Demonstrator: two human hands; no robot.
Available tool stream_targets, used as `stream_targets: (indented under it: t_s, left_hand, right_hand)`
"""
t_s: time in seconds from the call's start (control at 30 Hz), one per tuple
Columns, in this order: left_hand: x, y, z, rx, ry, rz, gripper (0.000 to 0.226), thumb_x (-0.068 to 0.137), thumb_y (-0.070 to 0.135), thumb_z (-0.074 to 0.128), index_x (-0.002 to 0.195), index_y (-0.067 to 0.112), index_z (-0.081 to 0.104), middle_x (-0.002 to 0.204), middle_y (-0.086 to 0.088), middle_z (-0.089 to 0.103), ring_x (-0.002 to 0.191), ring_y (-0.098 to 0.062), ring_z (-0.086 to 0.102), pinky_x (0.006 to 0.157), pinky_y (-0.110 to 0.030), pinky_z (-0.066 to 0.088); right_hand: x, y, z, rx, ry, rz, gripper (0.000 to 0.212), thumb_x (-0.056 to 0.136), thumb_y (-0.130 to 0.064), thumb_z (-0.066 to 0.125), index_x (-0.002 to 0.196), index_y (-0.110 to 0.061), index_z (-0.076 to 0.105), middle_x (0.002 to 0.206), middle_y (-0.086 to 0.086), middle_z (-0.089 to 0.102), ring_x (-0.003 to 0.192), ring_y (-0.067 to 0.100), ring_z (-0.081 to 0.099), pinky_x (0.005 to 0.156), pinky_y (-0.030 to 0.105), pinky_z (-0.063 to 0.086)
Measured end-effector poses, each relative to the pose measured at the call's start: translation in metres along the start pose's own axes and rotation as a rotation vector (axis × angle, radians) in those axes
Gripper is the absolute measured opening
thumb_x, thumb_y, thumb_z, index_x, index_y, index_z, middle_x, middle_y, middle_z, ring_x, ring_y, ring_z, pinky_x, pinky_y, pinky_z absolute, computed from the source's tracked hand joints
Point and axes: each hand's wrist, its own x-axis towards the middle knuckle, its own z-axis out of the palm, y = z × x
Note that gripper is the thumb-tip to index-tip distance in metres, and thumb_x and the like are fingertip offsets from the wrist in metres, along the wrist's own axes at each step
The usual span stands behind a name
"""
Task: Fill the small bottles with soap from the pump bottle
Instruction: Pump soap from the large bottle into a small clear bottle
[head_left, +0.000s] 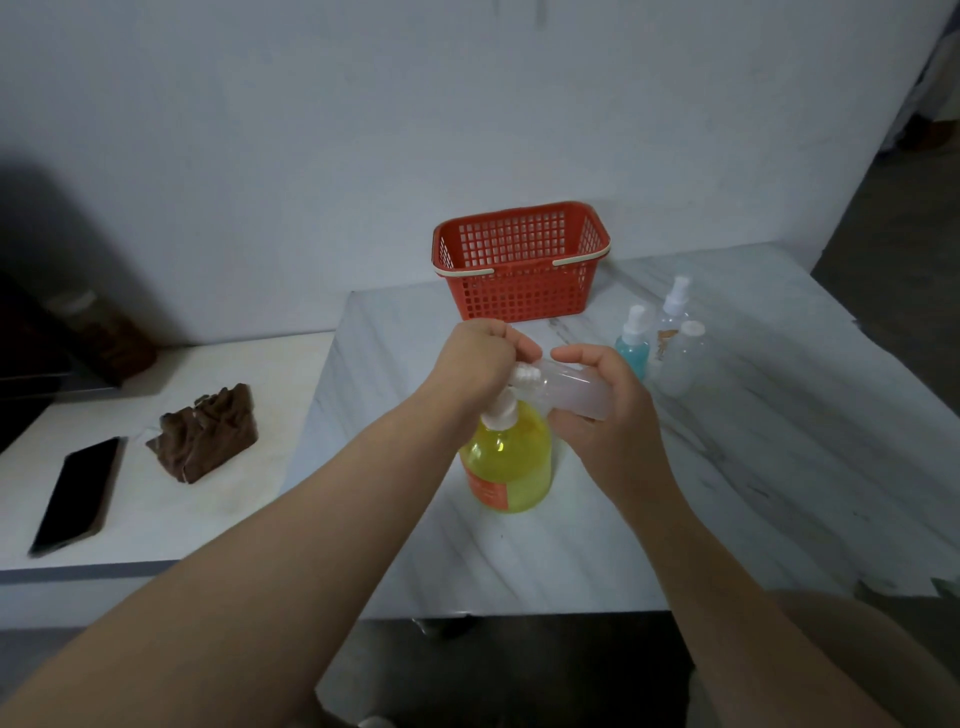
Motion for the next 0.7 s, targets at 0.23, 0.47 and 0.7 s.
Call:
stream_targets:
  t_s: [0.23,0.47,0.7]
  left_hand:
    - [-0.002,0.003,-0.001,0.053,-0.052,-0.012,0.032,0.083,-0.009,0.042,0.07,0.013,0.06,0.075,-0.004,0.057,0.069,-0.015,0.051,0.05,-0.018,0.037]
    - [-0.004,0.001,0.0,0.047,-0.097,-0.015,0.032,0.081,-0.012,0.044,0.067,0.013,0.057,0.068,-0.003,0.055,0.061,-0.01,0.049,0.055,-0.016,0.039]
    - [0.004,-0.009,0.003,0.117,-0.086,-0.017,0.028,0.082,-0.012,0.053,0.069,0.013,0.058,0.067,0.0,0.056,0.059,-0.008,0.05,0.049,-0.011,0.041]
  right_hand:
    - [-0.002,0.002,-0.001,-0.015,-0.019,0.008,0.043,0.061,-0.004,0.06,0.099,-0.022,0.059,0.092,-0.014,0.062,0.081,-0.004,0.058,0.067,0.006,0.041]
    - [0.0,0.003,0.001,-0.001,-0.009,0.026,0.041,0.06,-0.009,0.059,0.097,-0.025,0.057,0.092,-0.016,0.062,0.08,-0.006,0.057,0.066,0.005,0.04]
    - [0.0,0.009,0.004,-0.001,-0.002,0.049,0.041,0.061,-0.012,0.064,0.101,-0.021,0.059,0.091,-0.013,0.062,0.075,-0.004,0.057,0.063,0.007,0.041]
